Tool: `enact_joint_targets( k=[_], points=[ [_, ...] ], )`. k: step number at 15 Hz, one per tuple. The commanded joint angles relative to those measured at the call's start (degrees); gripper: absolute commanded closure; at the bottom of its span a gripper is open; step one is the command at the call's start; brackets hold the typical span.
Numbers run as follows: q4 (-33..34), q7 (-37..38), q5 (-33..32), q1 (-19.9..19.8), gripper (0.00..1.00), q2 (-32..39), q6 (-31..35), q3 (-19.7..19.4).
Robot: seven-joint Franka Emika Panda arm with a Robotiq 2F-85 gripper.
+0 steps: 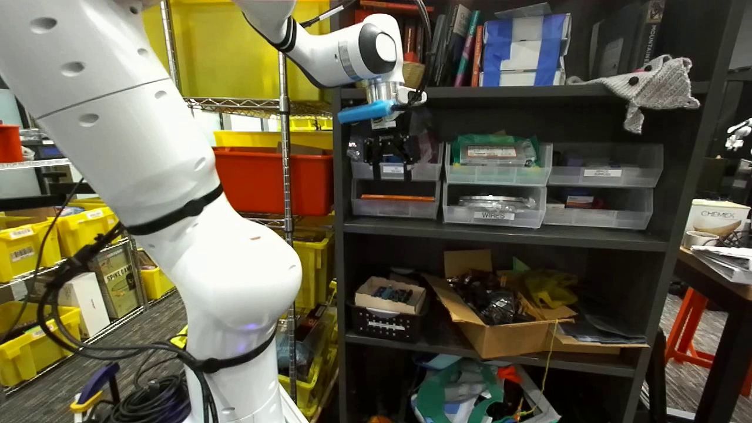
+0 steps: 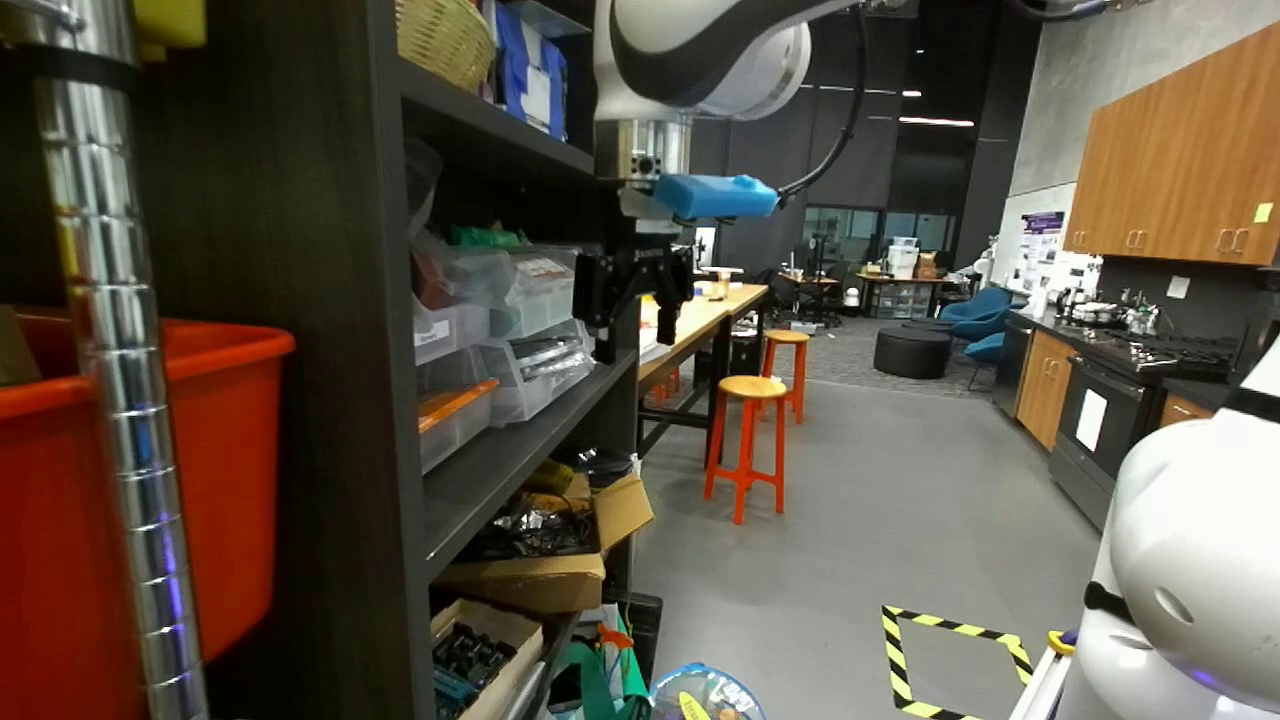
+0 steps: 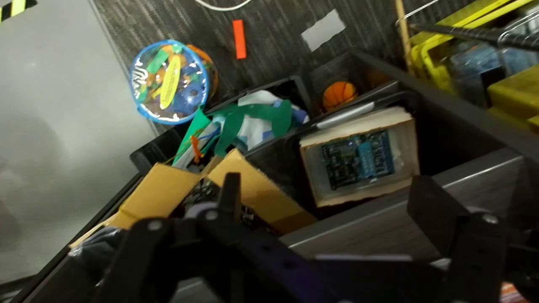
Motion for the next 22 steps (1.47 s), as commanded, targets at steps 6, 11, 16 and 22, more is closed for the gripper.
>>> enact_joint_targets(
  k=[6, 11, 16, 22],
  points=[
    [2.49, -20.26, 17.12, 2.28, 0.00, -4.83, -23.39, -12.35],
    [2.54, -30.62, 22.36, 1.84, 0.00, -10.28, -31.38, -16.39],
    [1.23, -33.69, 21.09, 2.82, 0.00, -17.42, -29.27, -13.08],
    [0.16, -32.06, 21.62, 5.80, 0.00, -21.68, -11.11, -5.77]
  ],
)
